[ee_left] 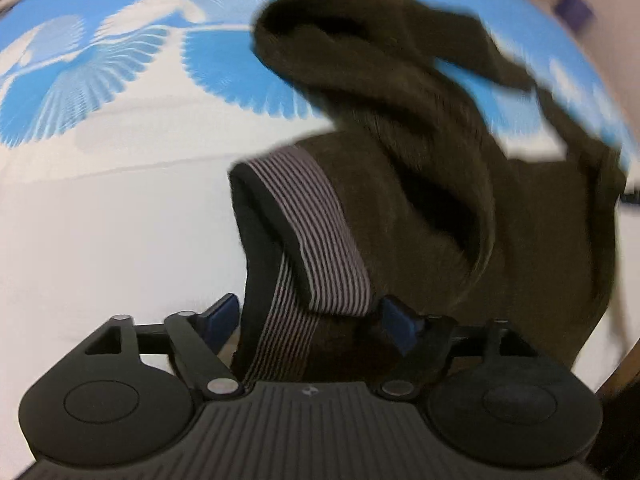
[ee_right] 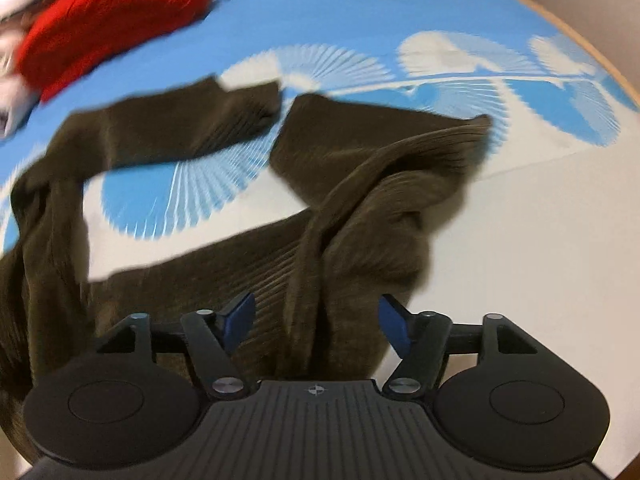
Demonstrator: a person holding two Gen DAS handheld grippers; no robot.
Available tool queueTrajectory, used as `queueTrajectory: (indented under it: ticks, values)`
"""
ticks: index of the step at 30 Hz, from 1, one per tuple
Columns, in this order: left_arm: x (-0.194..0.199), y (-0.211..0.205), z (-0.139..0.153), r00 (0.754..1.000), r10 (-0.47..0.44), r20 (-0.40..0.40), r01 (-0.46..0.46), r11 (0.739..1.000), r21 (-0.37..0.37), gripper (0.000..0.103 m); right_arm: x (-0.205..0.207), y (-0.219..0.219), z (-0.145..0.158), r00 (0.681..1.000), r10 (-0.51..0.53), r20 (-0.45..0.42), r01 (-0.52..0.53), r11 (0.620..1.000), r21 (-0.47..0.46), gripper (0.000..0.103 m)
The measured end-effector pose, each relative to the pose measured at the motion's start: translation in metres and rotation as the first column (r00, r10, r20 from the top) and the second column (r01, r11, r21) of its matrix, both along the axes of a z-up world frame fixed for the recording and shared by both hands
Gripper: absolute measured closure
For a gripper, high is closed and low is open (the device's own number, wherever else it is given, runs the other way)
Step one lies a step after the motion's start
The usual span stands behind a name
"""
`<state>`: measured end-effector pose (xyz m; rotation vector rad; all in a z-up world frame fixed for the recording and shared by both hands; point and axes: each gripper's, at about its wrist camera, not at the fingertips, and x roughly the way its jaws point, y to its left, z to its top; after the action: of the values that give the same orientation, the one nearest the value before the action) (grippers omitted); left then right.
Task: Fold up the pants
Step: 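Grasp the grey waistband with the left tool while the right tool grasps a pant leg cuff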
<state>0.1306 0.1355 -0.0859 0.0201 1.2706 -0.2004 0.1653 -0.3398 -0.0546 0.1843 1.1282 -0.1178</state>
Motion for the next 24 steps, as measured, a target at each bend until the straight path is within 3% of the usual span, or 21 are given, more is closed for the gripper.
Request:
queueTrajectory:
  ticks: [3,5,7,8,10,11,13,14,15,17,20,24]
  values:
    - [0.003,-0.009,-0.026,0.998,-0.047,-0.051,0.053,0.992,0.114,0.018,0.014,0.014,-0.018,0.996,0.043,-0.072,-0.048,0.997,-0.066,0.031]
    - [0.002,-0.004,-0.037,0.997,-0.048,-0.067,0.057,0.990,0.131,0.018,0.018,0.017,-0.028,0.992,0.063,-0.109,-0.074,0.992,-0.101,0.031]
    - [0.007,0.001,-0.038,0.997,-0.034,-0.063,0.039,0.996,0.077,0.031,0.022,0.020,-0.036,0.989,0.078,-0.127,-0.096,0.985,-0.145,0.034]
    - [0.009,0.003,-0.040,0.997,-0.030,-0.075,0.033,0.999,0.038,0.040,0.023,0.020,-0.037,0.989,0.078,-0.126,-0.098,0.982,-0.163,0.041]
    - [0.010,0.004,-0.040,0.997,-0.038,-0.072,0.042,0.998,0.045,0.044,0.023,0.015,-0.037,0.992,0.058,-0.112,-0.076,0.982,-0.172,0.053]
    - [0.009,0.004,-0.039,0.997,-0.047,-0.065,0.050,0.998,0.049,0.050,0.022,0.011,-0.035,0.994,0.040,-0.100,-0.055,0.985,-0.161,0.064]
    - [0.005,0.005,-0.034,0.997,-0.055,-0.045,0.057,0.997,0.048,0.066,0.018,-0.001,-0.027,0.998,-0.009,-0.065,0.001,0.993,-0.122,0.081]
    - [0.004,0.006,-0.027,0.998,-0.048,-0.033,0.049,0.998,0.042,0.088,0.015,-0.008,-0.020,0.998,-0.048,-0.028,0.045,0.994,-0.099,0.088]
    - [0.002,0.011,-0.021,0.999,-0.031,-0.015,0.032,0.999,0.038,0.094,0.010,-0.017,-0.012,0.996,-0.091,0.012,0.092,0.993,-0.074,0.088]
    - [-0.005,0.024,-0.009,1.000,0.007,0.010,-0.006,1.000,-0.021,0.095,-0.002,-0.034,0.007,0.979,-0.181,0.093,0.183,0.983,-0.020,0.089]
    - [-0.022,0.029,0.009,0.998,-0.003,0.058,0.004,1.000,-0.018,0.095,-0.024,-0.054,0.024,0.958,-0.243,0.151,0.241,0.970,0.026,0.089]
    - [-0.050,0.064,0.025,0.996,0.053,0.075,-0.053,0.999,-0.005,0.095,-0.051,-0.065,0.018,0.983,-0.171,0.062,0.166,0.983,0.079,0.089]
